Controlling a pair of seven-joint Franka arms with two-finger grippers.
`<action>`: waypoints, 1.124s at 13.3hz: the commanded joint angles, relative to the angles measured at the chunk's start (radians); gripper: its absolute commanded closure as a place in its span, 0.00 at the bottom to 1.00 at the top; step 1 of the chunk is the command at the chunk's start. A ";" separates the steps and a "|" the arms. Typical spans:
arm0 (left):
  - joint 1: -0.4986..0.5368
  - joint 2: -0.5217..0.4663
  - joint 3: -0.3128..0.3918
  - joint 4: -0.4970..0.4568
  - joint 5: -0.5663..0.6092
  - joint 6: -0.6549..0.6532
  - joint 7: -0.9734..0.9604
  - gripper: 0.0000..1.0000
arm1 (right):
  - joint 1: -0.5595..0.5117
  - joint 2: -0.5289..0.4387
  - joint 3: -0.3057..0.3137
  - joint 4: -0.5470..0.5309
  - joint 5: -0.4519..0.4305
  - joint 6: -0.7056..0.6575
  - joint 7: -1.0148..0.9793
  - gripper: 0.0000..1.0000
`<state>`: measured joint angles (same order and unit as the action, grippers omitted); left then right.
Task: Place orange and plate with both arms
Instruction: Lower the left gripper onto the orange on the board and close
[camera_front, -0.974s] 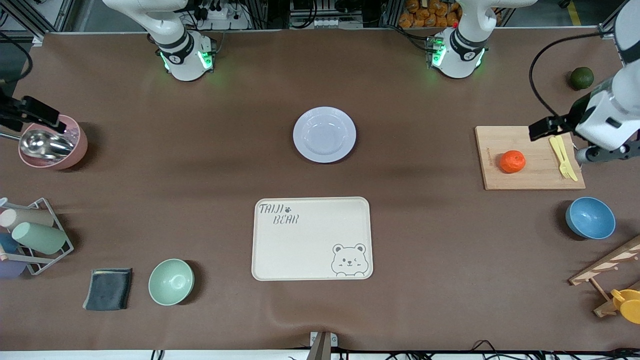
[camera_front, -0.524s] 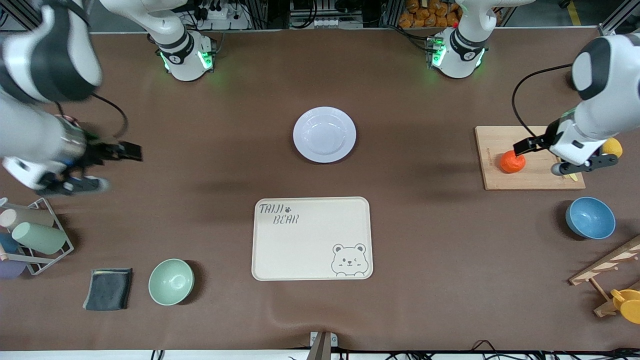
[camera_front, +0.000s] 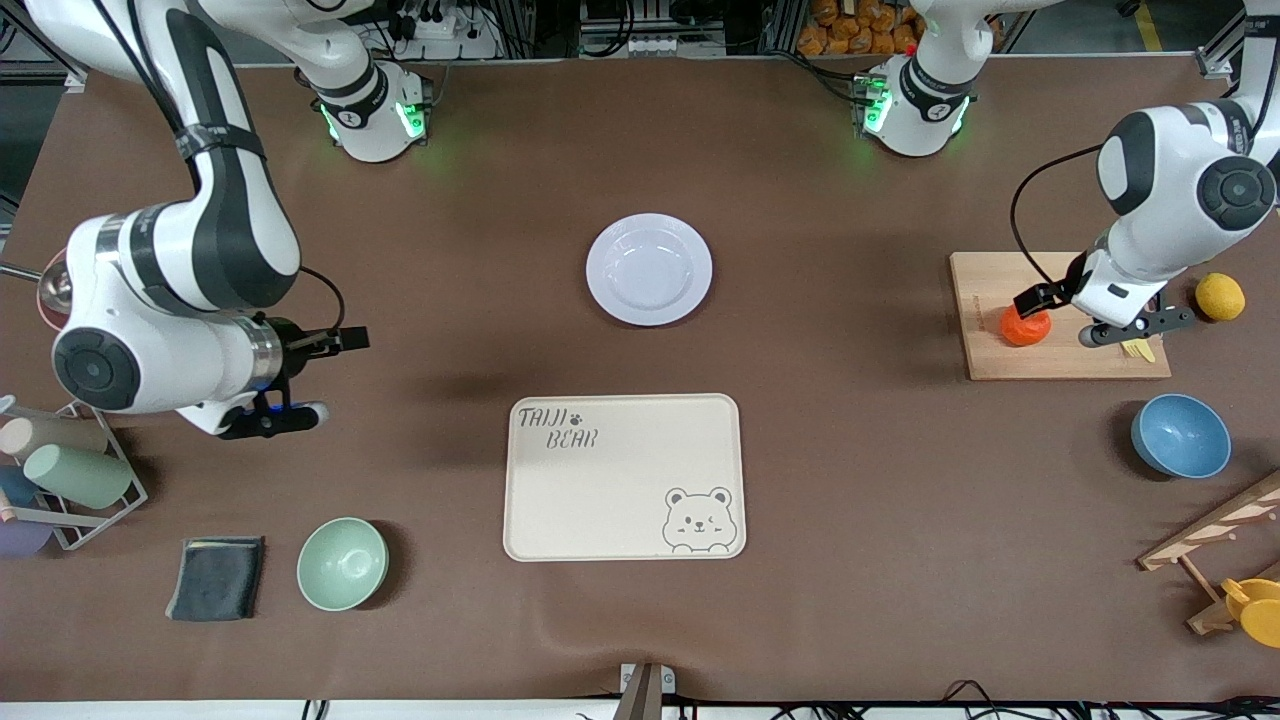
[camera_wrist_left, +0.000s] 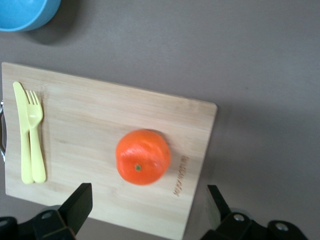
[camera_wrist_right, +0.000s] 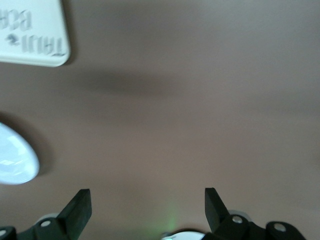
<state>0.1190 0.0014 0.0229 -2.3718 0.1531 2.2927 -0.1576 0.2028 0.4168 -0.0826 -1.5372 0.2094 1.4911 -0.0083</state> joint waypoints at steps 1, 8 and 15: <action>0.027 0.066 -0.011 0.002 0.031 0.075 0.006 0.00 | -0.031 0.004 -0.005 0.000 0.048 -0.012 -0.010 0.00; 0.088 0.143 -0.012 0.002 0.031 0.139 0.003 0.00 | -0.106 0.002 -0.003 0.002 0.062 0.064 -0.061 0.00; 0.091 0.172 -0.012 -0.003 0.019 0.145 0.001 0.00 | -0.114 -0.027 -0.002 -0.066 0.168 0.049 -0.093 0.00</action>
<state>0.1965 0.1668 0.0203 -2.3719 0.1608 2.4204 -0.1571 0.1007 0.4265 -0.0870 -1.5505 0.3329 1.5401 -0.0722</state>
